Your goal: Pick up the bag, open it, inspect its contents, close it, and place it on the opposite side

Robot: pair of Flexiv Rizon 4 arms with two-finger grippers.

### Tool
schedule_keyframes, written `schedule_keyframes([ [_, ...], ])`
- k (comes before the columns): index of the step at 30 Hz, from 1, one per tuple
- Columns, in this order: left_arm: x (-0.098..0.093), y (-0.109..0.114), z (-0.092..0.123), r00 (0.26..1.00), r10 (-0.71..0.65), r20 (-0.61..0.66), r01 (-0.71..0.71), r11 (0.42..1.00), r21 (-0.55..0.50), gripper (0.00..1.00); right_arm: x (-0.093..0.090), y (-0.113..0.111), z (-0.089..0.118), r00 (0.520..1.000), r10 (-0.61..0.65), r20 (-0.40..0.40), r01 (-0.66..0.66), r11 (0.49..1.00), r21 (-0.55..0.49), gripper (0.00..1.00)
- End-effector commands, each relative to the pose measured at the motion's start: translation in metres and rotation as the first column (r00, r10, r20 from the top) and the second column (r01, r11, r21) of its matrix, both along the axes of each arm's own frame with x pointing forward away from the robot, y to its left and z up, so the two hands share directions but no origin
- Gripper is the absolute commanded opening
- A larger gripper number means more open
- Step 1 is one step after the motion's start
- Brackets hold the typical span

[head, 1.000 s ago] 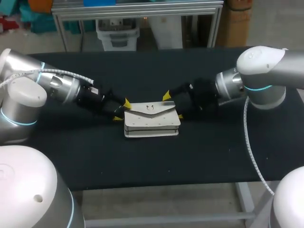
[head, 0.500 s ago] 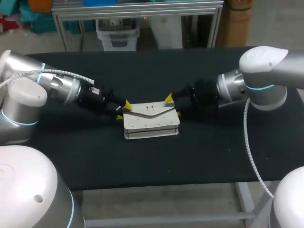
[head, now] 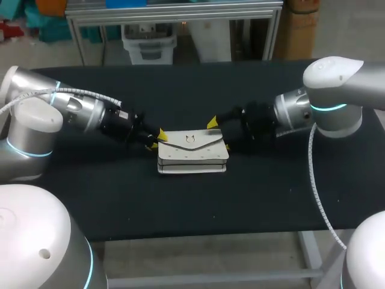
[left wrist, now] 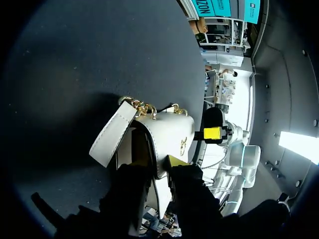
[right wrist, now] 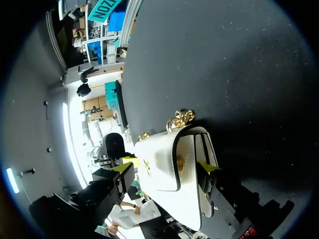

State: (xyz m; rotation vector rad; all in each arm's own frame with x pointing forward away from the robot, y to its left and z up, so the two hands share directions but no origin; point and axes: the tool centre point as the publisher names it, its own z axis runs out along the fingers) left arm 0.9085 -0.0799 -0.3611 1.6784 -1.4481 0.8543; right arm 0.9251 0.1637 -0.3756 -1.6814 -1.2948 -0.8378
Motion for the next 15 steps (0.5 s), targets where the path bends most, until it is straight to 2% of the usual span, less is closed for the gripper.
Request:
schedule_keyframes([
  [1,0.0033,-0.0053,-0.0043,1.000,-0.001,0.000,0.001,1.000,-0.011,0.00,-0.0007,0.0011,-0.0038,1.000,0.005,0.001,-0.005,1.000,0.005,0.58],
  [2,0.0033,-0.0053,-0.0043,1.000,0.008,0.001,-0.008,1.000,-0.010,0.00,-0.0008,0.0009,-0.0031,1.000,0.002,0.005,-0.002,1.000,0.005,0.47],
  [3,0.0030,-0.0051,-0.0045,1.000,0.008,0.001,-0.008,1.000,-0.011,0.00,-0.0008,0.0005,-0.0022,1.000,-0.002,0.010,0.002,1.000,0.005,0.40],
  [4,0.0023,-0.0044,-0.0046,1.000,0.008,0.002,-0.008,1.000,-0.015,0.00,-0.0008,0.0000,-0.0016,1.000,-0.004,0.012,0.004,1.000,0.004,0.00],
  [11,-0.0031,-0.0034,-0.0044,1.000,-0.002,0.025,0.003,1.000,-0.029,0.00,0.0026,-0.0004,0.0003,1.000,-0.011,0.015,0.010,1.000,0.024,0.00],
  [12,-0.0037,-0.0033,-0.0045,1.000,-0.005,0.029,0.006,0.999,-0.033,0.00,0.0030,-0.0002,0.0003,1.000,-0.011,0.014,0.010,1.000,0.025,0.31],
  [13,-0.0041,-0.0030,-0.0045,1.000,-0.003,0.030,0.005,0.999,-0.035,0.00,0.0038,-0.0004,-0.0002,1.000,-0.014,0.012,0.014,1.000,0.027,0.49],
  [14,-0.0042,-0.0024,-0.0045,1.000,-0.002,0.030,0.003,0.999,-0.037,0.00,0.0044,-0.0011,-0.0012,1.000,-0.020,0.007,0.020,1.000,0.025,0.71],
  [15,-0.0042,-0.0023,-0.0045,1.000,-0.003,0.030,0.004,0.999,-0.039,0.00,0.0053,-0.0023,-0.0029,1.000,-0.029,0.003,0.029,0.999,0.019,0.81],
])
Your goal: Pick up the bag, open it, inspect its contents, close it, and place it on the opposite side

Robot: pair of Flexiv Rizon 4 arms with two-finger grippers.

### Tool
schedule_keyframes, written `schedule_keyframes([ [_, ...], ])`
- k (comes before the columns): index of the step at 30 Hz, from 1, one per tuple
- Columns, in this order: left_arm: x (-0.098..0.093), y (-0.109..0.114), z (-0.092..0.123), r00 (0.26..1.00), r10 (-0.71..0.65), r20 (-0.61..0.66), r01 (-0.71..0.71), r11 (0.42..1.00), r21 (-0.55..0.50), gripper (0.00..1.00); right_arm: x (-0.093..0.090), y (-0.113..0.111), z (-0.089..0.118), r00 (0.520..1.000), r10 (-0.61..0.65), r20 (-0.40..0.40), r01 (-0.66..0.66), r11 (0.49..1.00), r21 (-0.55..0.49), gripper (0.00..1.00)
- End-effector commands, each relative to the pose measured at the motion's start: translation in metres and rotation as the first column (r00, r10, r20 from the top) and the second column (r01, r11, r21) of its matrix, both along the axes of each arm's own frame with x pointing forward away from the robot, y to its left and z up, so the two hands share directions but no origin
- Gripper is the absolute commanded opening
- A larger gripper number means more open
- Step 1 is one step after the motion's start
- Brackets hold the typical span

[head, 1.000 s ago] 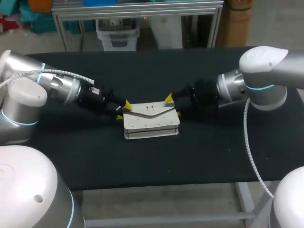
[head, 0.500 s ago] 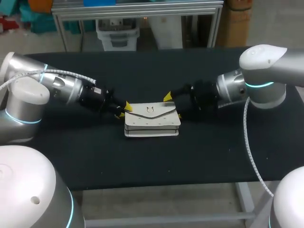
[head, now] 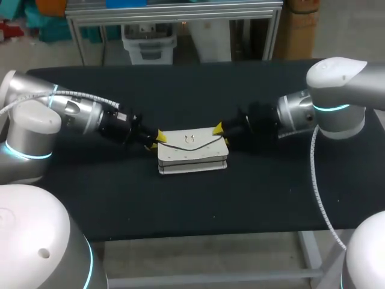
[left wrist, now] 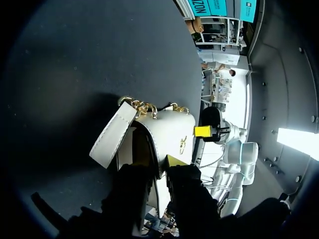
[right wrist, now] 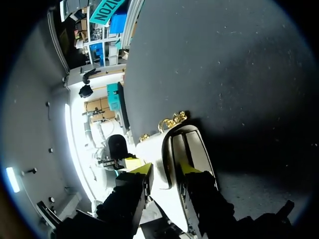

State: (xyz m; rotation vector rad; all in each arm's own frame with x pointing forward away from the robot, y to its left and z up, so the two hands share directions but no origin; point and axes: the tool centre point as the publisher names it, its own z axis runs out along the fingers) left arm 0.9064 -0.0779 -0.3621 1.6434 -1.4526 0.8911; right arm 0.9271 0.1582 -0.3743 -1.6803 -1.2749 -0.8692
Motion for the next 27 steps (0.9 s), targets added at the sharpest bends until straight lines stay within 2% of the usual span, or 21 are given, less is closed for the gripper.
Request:
schedule_keyframes([
  [1,-0.002,-0.004,-0.004,1.000,0.005,0.003,-0.005,1.000,-0.011,0.00,0.004,0.002,-0.005,1.000,-0.011,-0.008,0.011,1.000,0.002,0.85],
  [2,-0.002,-0.004,-0.004,1.000,0.005,0.003,-0.005,1.000,-0.011,0.00,0.004,0.001,-0.006,1.000,-0.012,-0.010,0.012,1.000,0.005,0.79],
  [3,-0.002,-0.004,-0.004,1.000,0.000,0.002,0.000,1.000,-0.014,0.00,0.005,0.001,-0.007,1.000,-0.015,-0.009,0.015,1.000,0.006,0.68],
  [4,-0.002,-0.005,-0.005,1.000,0.000,0.001,0.000,1.000,-0.015,0.00,0.005,0.001,-0.007,1.000,-0.016,-0.008,0.016,1.000,0.006,0.49],
  [5,-0.002,-0.006,-0.005,1.000,-0.001,0.000,0.001,1.000,-0.021,0.00,0.005,0.002,-0.008,1.000,-0.017,-0.007,0.017,1.000,0.007,0.00],
  [9,-0.002,-0.008,-0.006,1.000,-0.003,-0.001,0.003,1.000,-0.025,0.00,0.005,0.006,-0.009,1.000,-0.015,0.000,0.015,1.000,0.009,0.00],
  [18,-0.001,-0.011,-0.004,1.000,-0.007,-0.010,0.006,1.000,-0.022,0.00,0.001,0.012,-0.001,0.996,0.027,0.080,-0.027,1.000,0.000,0.00],
  [19,-0.001,-0.011,-0.004,1.000,-0.002,-0.011,0.002,1.000,-0.016,0.03,0.000,0.012,-0.001,0.996,0.028,0.085,-0.028,1.000,-0.003,0.00],
  [20,0.000,-0.011,-0.003,1.000,0.000,-0.013,0.000,1.000,-0.015,0.37,-0.001,0.012,-0.001,0.996,0.019,0.093,-0.017,1.000,-0.020,0.00],
  [21,0.000,-0.010,-0.002,1.000,0.005,-0.015,-0.005,1.000,-0.015,0.48,-0.002,0.011,-0.001,0.996,0.011,0.093,-0.008,0.999,-0.032,0.00],
  [23,-0.001,-0.008,-0.002,1.000,0.018,-0.021,-0.018,1.000,-0.009,0.56,-0.002,0.009,-0.004,0.997,0.007,0.081,-0.004,0.999,-0.041,0.00],
  [25,-0.001,-0.006,-0.001,0.999,0.026,-0.029,-0.026,1.000,-0.013,0.69,-0.002,0.007,-0.006,0.997,0.005,0.076,-0.002,0.999,-0.043,0.00],
  [26,-0.001,-0.004,-0.001,0.999,0.034,-0.030,-0.034,0.999,-0.014,0.71,-0.003,0.007,-0.007,0.997,0.008,0.071,-0.005,0.999,-0.041,0.14],
  [27,-0.002,-0.002,0.000,0.999,0.033,-0.028,-0.034,0.999,-0.018,0.68,-0.003,0.006,-0.008,0.997,0.007,0.070,-0.004,0.999,-0.040,0.33],
])
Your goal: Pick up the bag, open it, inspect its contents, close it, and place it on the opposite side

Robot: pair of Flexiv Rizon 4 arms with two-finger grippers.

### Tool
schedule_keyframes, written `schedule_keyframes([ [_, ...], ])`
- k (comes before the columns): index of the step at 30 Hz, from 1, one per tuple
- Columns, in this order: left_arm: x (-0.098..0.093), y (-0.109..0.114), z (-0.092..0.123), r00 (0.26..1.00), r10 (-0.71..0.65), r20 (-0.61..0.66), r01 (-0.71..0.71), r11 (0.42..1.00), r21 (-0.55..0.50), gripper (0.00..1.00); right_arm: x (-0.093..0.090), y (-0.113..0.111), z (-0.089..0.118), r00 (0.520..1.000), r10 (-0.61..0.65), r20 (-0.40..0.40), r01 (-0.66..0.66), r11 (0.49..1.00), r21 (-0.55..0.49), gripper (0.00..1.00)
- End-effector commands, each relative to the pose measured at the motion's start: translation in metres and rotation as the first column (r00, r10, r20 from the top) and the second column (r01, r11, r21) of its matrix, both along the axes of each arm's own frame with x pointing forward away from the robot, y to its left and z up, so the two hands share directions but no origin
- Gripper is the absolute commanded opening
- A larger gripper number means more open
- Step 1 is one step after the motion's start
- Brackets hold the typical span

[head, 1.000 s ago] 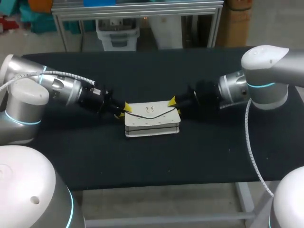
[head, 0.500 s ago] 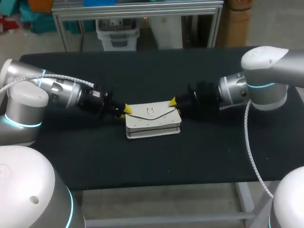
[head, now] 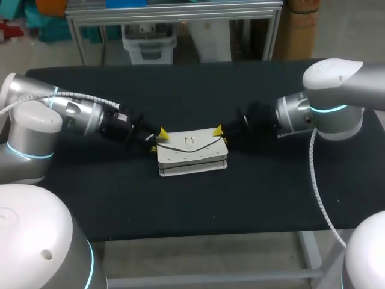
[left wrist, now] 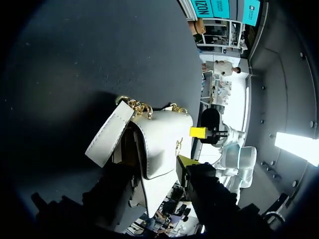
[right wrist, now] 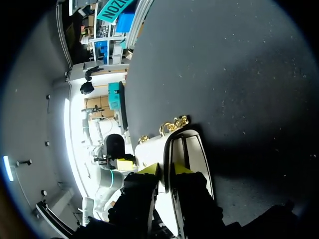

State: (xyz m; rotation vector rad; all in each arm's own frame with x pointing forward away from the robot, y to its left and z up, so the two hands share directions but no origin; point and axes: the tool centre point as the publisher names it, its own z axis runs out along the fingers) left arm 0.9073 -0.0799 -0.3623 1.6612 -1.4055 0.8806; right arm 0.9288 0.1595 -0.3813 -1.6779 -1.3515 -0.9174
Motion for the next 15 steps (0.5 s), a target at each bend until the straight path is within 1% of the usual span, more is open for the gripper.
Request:
schedule_keyframes([
  [1,-0.0036,0.0010,0.0005,1.000,0.010,0.007,-0.009,1.000,-0.009,0.61,-0.0046,0.0044,-0.0009,1.000,-0.005,-0.004,0.005,1.000,-0.006,0.42],
  [3,-0.0043,0.0023,0.0010,1.000,0.011,0.011,-0.011,1.000,-0.012,0.18,-0.0049,0.0034,-0.0013,1.000,0.000,-0.002,0.000,1.000,0.008,0.48],
  [4,-0.0043,0.0025,0.0012,1.000,0.009,0.013,-0.009,1.000,-0.015,0.00,-0.0051,0.0028,-0.0012,1.000,0.000,-0.001,0.000,1.000,0.010,0.50],
  [7,-0.0047,0.0021,0.0012,1.000,0.004,0.017,-0.004,1.000,-0.010,0.00,-0.0057,0.0015,-0.0010,1.000,0.002,0.002,-0.002,1.000,0.020,0.67],
  [8,-0.0051,0.0017,0.0008,1.000,0.003,0.017,-0.003,1.000,-0.010,0.06,-0.0060,0.0013,-0.0012,1.000,0.003,0.001,-0.003,1.000,0.021,0.66],
  [9,-0.0053,0.0010,0.0002,1.000,0.003,0.017,-0.003,1.000,-0.008,0.15,-0.0063,0.0011,-0.0015,1.000,0.003,0.001,-0.003,1.000,0.023,0.60],
  [10,-0.0052,0.0002,-0.0004,1.000,-0.001,0.016,0.002,1.000,-0.007,0.19,-0.0067,0.0006,-0.0021,1.000,0.002,-0.004,-0.002,1.000,0.025,0.50],
  [11,-0.0051,-0.0008,-0.0010,1.000,-0.003,0.016,0.003,1.000,-0.006,0.09,-0.0068,0.0000,-0.0027,1.000,0.003,-0.007,-0.002,1.000,0.029,0.45],
  [12,-0.0045,-0.0018,-0.0016,1.000,-0.008,0.014,0.008,1.000,-0.005,0.00,-0.0066,-0.0004,-0.0033,1.000,0.002,-0.013,-0.002,0.999,0.032,0.28],
  [13,-0.0033,-0.0031,-0.0024,1.000,-0.015,0.011,0.015,1.000,-0.005,0.00,-0.0062,-0.0006,-0.0040,1.000,0.002,-0.016,-0.001,0.999,0.033,0.00],
  [15,-0.0013,-0.0056,-0.0038,1.000,-0.016,0.010,0.016,1.000,-0.001,0.00,-0.0056,-0.0001,-0.0047,1.000,0.006,-0.021,-0.006,0.999,0.032,0.00],
])
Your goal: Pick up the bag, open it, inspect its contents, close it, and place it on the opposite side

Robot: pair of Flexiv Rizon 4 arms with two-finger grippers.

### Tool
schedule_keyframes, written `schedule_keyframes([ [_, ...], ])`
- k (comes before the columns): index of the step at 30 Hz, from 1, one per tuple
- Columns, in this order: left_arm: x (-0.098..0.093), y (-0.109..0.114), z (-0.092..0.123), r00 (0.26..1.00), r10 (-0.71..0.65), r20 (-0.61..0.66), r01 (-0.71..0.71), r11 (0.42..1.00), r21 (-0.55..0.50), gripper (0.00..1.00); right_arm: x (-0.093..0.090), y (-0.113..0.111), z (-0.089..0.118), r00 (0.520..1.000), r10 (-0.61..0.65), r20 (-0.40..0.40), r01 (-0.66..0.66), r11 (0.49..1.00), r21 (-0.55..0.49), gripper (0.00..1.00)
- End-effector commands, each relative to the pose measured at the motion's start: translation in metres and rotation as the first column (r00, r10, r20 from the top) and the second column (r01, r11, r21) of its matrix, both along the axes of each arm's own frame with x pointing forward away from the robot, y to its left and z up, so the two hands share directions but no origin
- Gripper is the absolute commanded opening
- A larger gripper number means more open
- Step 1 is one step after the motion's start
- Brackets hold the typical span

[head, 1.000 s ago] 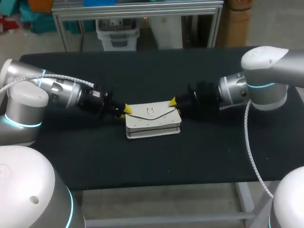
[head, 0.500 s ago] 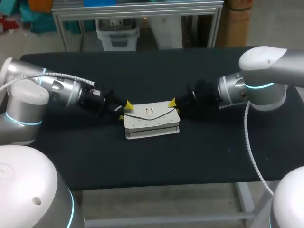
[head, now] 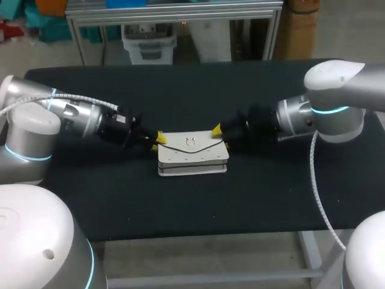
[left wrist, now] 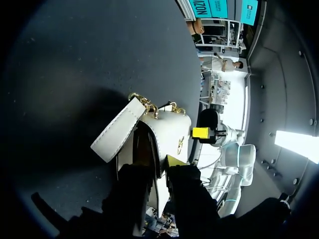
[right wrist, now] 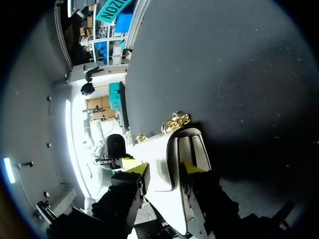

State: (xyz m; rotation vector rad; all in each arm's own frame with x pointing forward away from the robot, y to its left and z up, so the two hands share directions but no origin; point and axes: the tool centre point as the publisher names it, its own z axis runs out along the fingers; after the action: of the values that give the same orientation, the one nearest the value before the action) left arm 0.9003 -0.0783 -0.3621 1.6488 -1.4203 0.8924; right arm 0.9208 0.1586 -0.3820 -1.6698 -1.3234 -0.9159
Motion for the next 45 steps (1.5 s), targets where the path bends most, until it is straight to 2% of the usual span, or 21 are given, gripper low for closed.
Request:
schedule_keyframes([
  [1,0.007,-0.008,-0.004,1.000,-0.008,-0.007,0.008,1.000,0.002,0.00,0.002,0.002,-0.003,1.000,0.012,-0.002,-0.012,1.000,0.004,0.00],
  [15,0.016,-0.018,-0.006,0.999,-0.042,-0.006,0.042,0.999,0.032,0.00,0.002,0.012,0.004,0.991,0.047,0.126,-0.031,0.992,-0.121,0.00],
  [16,0.016,-0.018,-0.006,0.999,-0.047,0.000,0.046,0.998,0.039,0.06,0.002,0.012,0.004,0.990,0.045,0.130,-0.029,0.992,-0.124,0.00],
  [17,0.015,-0.017,-0.006,0.999,-0.049,0.003,0.048,0.998,0.040,0.21,0.001,0.011,0.003,0.990,0.045,0.131,-0.029,0.992,-0.124,0.00],
  [18,0.014,-0.016,-0.006,0.999,-0.052,0.005,0.051,0.998,0.039,0.44,0.001,0.009,0.002,0.990,0.045,0.132,-0.029,0.992,-0.124,0.00],
  [20,0.012,-0.014,-0.006,0.999,-0.048,0.009,0.048,0.998,0.045,0.71,0.001,0.006,0.000,0.991,0.037,0.126,-0.022,0.993,-0.118,0.00],
  [21,0.012,-0.012,-0.005,0.999,-0.047,0.008,0.047,0.998,0.044,0.76,0.001,0.005,-0.001,0.992,0.037,0.125,-0.022,0.993,-0.117,0.06],
  [22,0.011,-0.011,-0.005,0.999,-0.039,0.004,0.039,0.998,0.047,0.76,0.001,0.005,-0.002,0.992,0.037,0.124,-0.023,0.993,-0.117,0.15],
  [23,0.010,-0.010,-0.005,0.999,-0.035,0.003,0.035,0.998,0.051,0.73,0.001,0.004,-0.003,0.993,0.032,0.116,-0.019,0.994,-0.112,0.36],
  [24,0.009,-0.009,-0.005,0.999,-0.035,0.004,0.034,0.998,0.051,0.66,0.001,0.003,-0.004,0.994,0.030,0.109,-0.018,0.994,-0.108,0.45],
  [25,0.009,-0.008,-0.004,1.000,-0.029,0.001,0.029,0.998,0.057,0.62,0.000,0.002,-0.004,0.994,0.026,0.107,-0.014,0.994,-0.105,0.49],
  [26,0.008,-0.006,-0.004,1.000,-0.021,-0.003,0.021,0.998,0.064,0.56,0.000,0.001,-0.005,0.994,0.022,0.104,-0.011,0.994,-0.108,0.65],
  [27,0.008,-0.005,-0.004,1.000,-0.014,-0.009,0.015,0.997,0.076,0.49,0.000,0.000,-0.005,0.995,0.021,0.102,-0.010,0.994,-0.109,0.74],
  [28,0.008,-0.005,-0.004,1.000,-0.010,-0.013,0.011,0.997,0.081,0.49,0.000,-0.001,-0.006,0.995,0.022,0.099,-0.011,0.994,-0.109,0.82],
  [29,0.008,-0.003,-0.004,1.000,-0.008,-0.013,0.009,0.997,0.082,0.49,-0.001,-0.002,-0.006,0.995,0.020,0.096,-0.009,0.994,-0.108,0.95],
  [30,0.008,-0.002,-0.004,1.000,-0.007,-0.013,0.009,0.997,0.082,0.49,0.000,-0.003,-0.006,0.995,0.019,0.095,-0.009,0.994,-0.108,1.00],
  [34,0.009,0.000,-0.004,1.000,-0.002,-0.023,0.004,0.997,0.080,0.41,0.000,-0.006,-0.006,0.996,0.012,0.085,-0.004,0.995,-0.099,1.00],
  [45,0.010,0.007,-0.005,0.999,0.003,-0.039,0.000,0.998,0.068,0.46,0.005,-0.009,0.004,0.997,-0.014,0.081,0.019,0.998,-0.062,1.00],
])
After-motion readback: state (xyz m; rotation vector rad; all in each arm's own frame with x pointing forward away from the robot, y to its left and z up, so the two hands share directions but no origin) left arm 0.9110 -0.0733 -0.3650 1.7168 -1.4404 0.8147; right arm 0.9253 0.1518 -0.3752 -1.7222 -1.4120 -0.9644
